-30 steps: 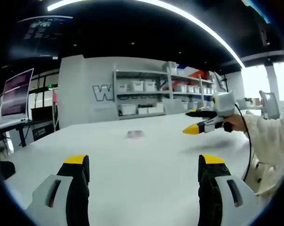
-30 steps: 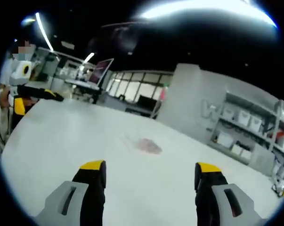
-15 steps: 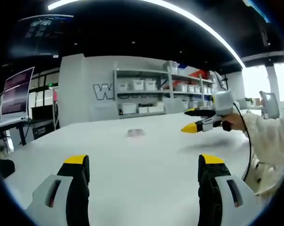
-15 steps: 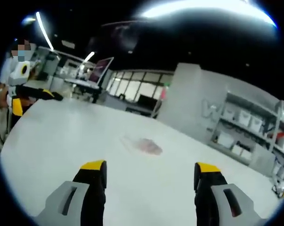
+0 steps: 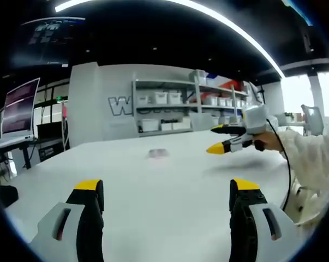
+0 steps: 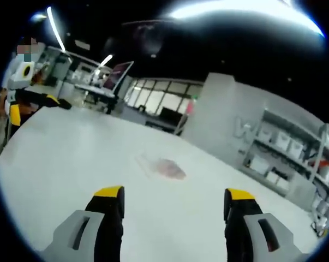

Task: Open the resealable bag by pulling the two sides of the seal apart until the entire bag opening is separated and visibly accessible.

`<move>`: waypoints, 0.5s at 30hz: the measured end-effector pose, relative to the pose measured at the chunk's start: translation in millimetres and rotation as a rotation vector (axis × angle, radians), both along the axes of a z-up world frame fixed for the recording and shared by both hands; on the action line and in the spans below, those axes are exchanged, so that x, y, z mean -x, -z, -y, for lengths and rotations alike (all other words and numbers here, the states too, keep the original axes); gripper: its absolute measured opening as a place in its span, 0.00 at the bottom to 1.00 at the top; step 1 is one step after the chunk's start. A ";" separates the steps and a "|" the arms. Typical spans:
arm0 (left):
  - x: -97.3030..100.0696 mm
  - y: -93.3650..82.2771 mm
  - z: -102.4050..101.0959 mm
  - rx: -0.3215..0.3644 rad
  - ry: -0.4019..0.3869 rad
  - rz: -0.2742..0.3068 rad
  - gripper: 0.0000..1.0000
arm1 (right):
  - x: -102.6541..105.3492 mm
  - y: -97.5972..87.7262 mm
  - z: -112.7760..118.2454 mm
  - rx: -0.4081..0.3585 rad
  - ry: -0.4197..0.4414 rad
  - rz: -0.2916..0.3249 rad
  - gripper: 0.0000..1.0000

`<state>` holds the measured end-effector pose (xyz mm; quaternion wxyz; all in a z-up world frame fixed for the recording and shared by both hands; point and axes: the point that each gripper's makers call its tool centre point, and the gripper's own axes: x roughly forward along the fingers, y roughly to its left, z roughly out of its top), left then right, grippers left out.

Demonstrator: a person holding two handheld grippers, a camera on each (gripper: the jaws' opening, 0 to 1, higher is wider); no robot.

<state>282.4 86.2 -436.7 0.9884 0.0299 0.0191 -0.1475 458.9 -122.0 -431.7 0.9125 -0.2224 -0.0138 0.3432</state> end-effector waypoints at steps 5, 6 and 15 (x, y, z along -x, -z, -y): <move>-0.5 0.1 0.9 -0.004 0.002 -0.002 0.95 | -0.7 1.5 0.9 -0.002 0.003 -0.002 0.74; -0.7 -0.2 0.8 -0.005 0.002 -0.001 0.95 | -0.9 1.7 1.5 0.000 0.005 -0.001 0.74; -1.0 -0.8 3.0 -0.009 0.006 -0.001 0.95 | -6.2 1.4 2.4 0.065 0.017 0.041 0.74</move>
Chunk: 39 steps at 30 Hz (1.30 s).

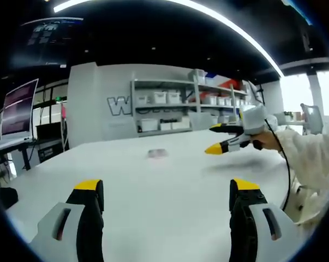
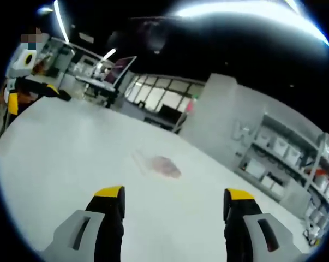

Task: Open the resealable bag by pulling the two sides of the seal apart until the entire bag opening is separated and visibly accessible.

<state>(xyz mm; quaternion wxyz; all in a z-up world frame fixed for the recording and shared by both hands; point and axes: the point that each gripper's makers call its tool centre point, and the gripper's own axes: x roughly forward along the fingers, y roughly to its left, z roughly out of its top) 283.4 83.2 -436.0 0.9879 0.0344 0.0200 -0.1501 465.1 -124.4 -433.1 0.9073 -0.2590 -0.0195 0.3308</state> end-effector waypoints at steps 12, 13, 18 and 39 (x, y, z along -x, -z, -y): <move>1.3 -0.8 -0.5 0.000 -0.002 0.002 0.95 | -3.2 -0.2 -4.9 0.046 -0.008 0.025 0.73; 1.5 -0.8 -0.3 0.000 -0.001 0.002 0.95 | -3.2 -0.5 -5.2 0.047 -0.009 0.027 0.73; 2.2 -0.8 0.0 -0.001 -0.002 0.004 0.95 | -5.1 -0.8 -6.5 0.055 -0.010 0.033 0.72; 2.2 2.7 -0.5 0.002 -0.001 -0.005 0.95 | -16.8 -2.1 -21.9 0.096 -0.031 0.041 0.74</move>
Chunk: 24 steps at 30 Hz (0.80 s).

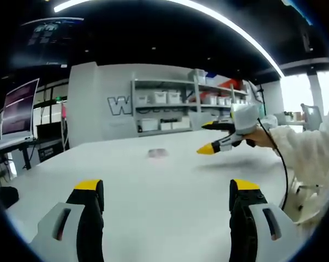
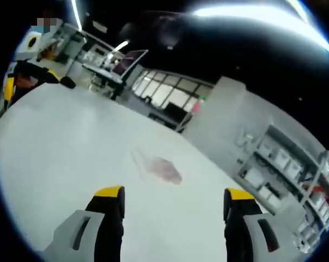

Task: Open the resealable bag by pulling the two sides of the seal apart until the entire bag opening is separated and visibly accessible.

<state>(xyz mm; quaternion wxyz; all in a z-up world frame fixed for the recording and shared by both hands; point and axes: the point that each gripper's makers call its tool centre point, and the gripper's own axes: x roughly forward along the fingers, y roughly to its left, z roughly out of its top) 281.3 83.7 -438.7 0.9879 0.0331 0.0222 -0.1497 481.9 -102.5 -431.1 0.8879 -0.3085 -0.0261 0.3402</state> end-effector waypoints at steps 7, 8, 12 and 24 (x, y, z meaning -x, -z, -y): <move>0.4 0.2 0.8 0.001 0.002 0.000 0.95 | -2.6 2.1 -4.2 0.013 -0.004 0.001 0.74; 0.4 0.3 0.8 0.002 0.002 0.000 0.95 | -2.0 3.1 -4.6 0.014 -0.004 -0.003 0.74; 0.7 1.1 -0.1 0.003 0.001 -0.003 0.95 | -2.6 5.5 -6.1 0.019 -0.006 -0.009 0.74; 1.3 1.8 -1.0 0.008 0.000 -0.006 0.95 | -11.4 8.0 -13.7 0.052 -0.009 -0.003 0.73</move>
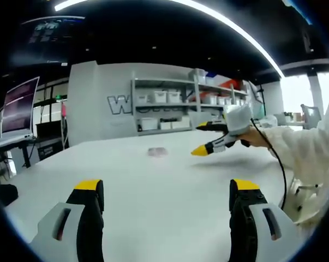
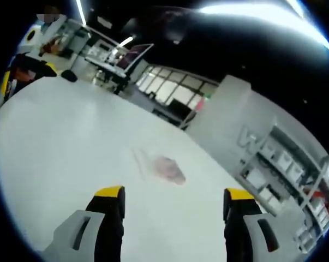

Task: Open the resealable bag by pulling the two sides of the seal apart until the entire bag opening is separated and visibly accessible.

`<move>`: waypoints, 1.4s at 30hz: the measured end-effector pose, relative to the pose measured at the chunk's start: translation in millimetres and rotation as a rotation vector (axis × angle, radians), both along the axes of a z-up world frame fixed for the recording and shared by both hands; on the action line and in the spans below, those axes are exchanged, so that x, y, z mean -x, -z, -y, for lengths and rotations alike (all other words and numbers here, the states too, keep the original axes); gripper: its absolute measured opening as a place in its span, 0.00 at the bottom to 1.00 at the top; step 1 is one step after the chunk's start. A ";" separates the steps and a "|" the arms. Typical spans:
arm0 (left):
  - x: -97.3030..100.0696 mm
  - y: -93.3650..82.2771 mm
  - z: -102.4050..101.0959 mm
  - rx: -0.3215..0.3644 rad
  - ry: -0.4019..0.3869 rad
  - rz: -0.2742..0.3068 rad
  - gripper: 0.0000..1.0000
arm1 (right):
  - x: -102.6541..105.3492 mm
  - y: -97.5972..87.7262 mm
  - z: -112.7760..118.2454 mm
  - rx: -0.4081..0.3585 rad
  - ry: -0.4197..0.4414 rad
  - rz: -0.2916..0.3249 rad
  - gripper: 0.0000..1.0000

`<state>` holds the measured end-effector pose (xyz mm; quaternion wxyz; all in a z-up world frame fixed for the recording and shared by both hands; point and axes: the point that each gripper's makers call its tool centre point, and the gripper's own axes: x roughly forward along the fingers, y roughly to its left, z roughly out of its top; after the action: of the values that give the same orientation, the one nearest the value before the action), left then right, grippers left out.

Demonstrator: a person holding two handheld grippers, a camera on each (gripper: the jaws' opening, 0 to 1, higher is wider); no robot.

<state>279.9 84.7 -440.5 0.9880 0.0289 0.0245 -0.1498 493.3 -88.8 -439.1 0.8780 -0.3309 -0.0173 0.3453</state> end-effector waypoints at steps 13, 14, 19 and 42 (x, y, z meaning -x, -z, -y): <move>0.4 1.8 -2.2 -0.001 -0.004 -0.007 0.95 | -7.6 4.3 -0.4 0.034 0.015 0.023 0.73; 0.3 1.6 -2.3 -0.001 -0.004 -0.007 0.95 | -7.8 4.3 -0.5 0.032 0.016 0.023 0.73; -0.8 -0.5 -3.0 -0.001 -0.006 -0.003 0.95 | -8.4 3.3 -3.1 0.017 0.015 0.020 0.72; 0.9 -3.2 -3.3 -0.003 -0.005 0.005 0.95 | -15.9 4.6 -15.8 -0.107 0.029 -0.055 0.68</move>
<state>279.0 88.0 -437.3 0.9884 0.0309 0.0223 -0.1470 509.2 -73.0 -443.8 0.8995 -0.2742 -0.0067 0.3402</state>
